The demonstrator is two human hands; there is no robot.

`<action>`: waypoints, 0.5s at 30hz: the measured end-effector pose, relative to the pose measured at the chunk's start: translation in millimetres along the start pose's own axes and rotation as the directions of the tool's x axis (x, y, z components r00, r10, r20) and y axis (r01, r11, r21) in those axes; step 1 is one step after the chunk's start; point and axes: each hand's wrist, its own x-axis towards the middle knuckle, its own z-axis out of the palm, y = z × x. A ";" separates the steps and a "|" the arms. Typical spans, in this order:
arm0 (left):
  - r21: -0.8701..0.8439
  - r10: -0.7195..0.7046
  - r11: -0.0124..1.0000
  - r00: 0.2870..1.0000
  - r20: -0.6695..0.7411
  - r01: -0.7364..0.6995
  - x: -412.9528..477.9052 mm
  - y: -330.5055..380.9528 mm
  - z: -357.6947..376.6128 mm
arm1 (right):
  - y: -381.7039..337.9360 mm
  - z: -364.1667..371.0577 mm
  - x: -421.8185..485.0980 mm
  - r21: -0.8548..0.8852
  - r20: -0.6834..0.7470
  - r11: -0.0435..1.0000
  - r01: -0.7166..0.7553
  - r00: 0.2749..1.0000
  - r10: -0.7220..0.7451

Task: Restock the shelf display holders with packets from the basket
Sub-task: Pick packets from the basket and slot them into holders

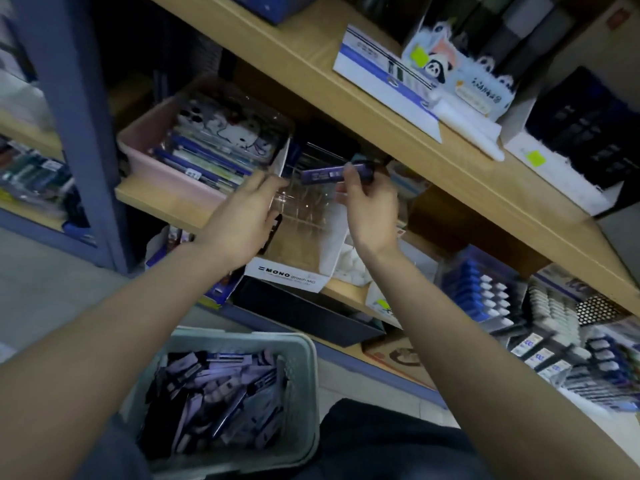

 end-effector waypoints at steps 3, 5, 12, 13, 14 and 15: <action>0.022 -0.026 0.999 1.000 -0.004 0.026 1.0 0.3 -0.3 | 1.5 3.9 -6.2 0.046 0.007 0.995 -0.084 0.996 0.084; 0.059 -0.035 0.998 0.999 -0.013 0.035 1.9 2.1 -0.1 | 3.9 -4.7 -15.4 0.054 0.045 0.996 -0.067 0.997 0.065; 0.482 0.129 0.872 0.990 -0.052 -0.088 -7.9 22.8 10.3 | 33.4 -77.6 -49.3 -0.137 0.079 0.990 -0.022 0.996 0.033; 0.505 0.167 0.854 0.985 -0.045 -0.122 -10.9 29.5 15.0 | 39.5 -91.1 -52.1 -0.156 0.055 0.987 -0.033 0.998 0.042; 0.510 0.213 0.843 0.977 -0.032 -0.167 -14.2 37.5 20.9 | 45.0 -105.0 -54.5 -0.170 0.025 0.985 -0.042 0.999 0.047; 0.502 0.270 0.835 0.963 -0.012 -0.227 -18.2 46.9 28.6 | 51.1 -119.4 -57.1 -0.181 -0.009 0.982 -0.044 0.999 0.043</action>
